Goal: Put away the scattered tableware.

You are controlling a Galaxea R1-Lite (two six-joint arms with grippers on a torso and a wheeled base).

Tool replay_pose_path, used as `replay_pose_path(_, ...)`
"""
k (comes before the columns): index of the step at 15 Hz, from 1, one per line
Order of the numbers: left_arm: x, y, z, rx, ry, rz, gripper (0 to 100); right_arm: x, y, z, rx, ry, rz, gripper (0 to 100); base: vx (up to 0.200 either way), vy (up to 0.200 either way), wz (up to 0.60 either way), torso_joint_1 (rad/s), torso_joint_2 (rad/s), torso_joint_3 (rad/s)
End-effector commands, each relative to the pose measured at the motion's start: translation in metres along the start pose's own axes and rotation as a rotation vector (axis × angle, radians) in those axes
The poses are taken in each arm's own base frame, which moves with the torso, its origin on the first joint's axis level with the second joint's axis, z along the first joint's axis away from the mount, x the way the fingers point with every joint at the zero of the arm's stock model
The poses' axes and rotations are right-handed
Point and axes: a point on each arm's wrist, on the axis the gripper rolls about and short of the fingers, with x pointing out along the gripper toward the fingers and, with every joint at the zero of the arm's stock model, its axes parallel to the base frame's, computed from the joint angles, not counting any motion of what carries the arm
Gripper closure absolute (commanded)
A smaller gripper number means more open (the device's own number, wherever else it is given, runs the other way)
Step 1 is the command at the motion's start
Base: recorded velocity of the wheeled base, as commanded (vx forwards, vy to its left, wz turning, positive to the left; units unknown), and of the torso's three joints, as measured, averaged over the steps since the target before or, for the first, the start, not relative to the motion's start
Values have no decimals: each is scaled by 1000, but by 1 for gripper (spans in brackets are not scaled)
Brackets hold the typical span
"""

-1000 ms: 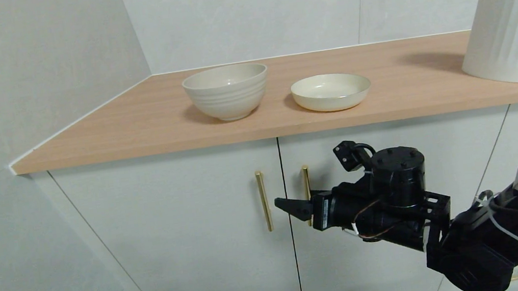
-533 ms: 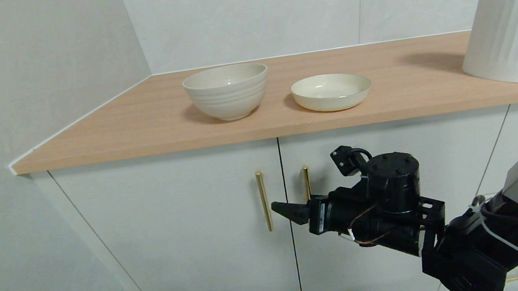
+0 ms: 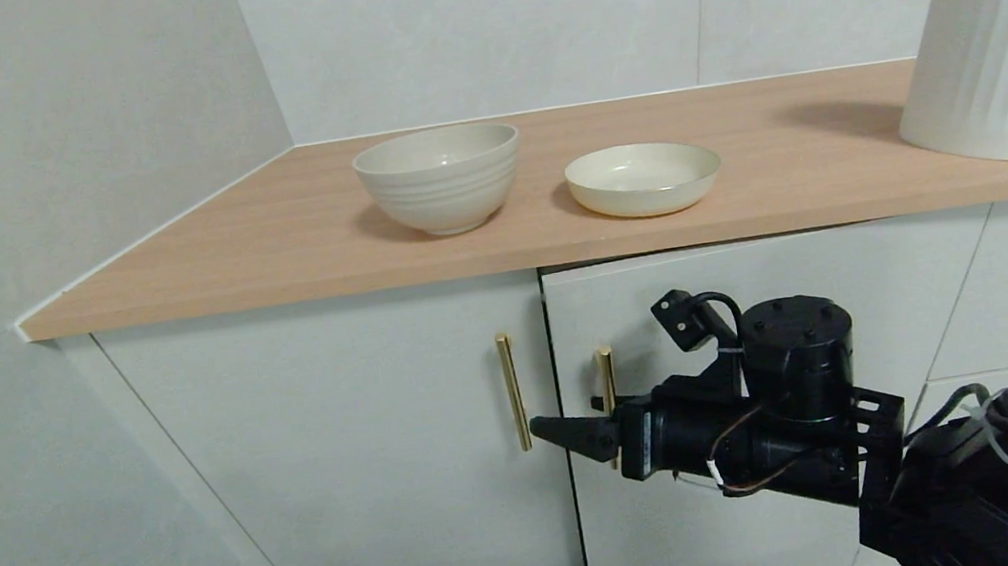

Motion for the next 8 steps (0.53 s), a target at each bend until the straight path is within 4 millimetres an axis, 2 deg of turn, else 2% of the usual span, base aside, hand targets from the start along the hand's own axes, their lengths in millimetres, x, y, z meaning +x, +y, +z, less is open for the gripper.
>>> replay_pose_path(1,0,0,0,-1,0,1,0,-9,5,5,-4,-13,9,0,0,0,0,0,0,0)
replay_pose_path(4,0,0,3,-1,-17,2,0,-16,7,2,-3,10,28,0,0,0,0,0,0,0)
replay_pose_path(6,-10,-1,36,-11,-156,-56,0,-21,7,0,0,18,24,0,0,0,0,0,0,0)
replay_pose_path(8,-17,-4,67,-3,-110,-203,0,-24,11,5,-5,2,31,0,0,0,0,0,0,0)
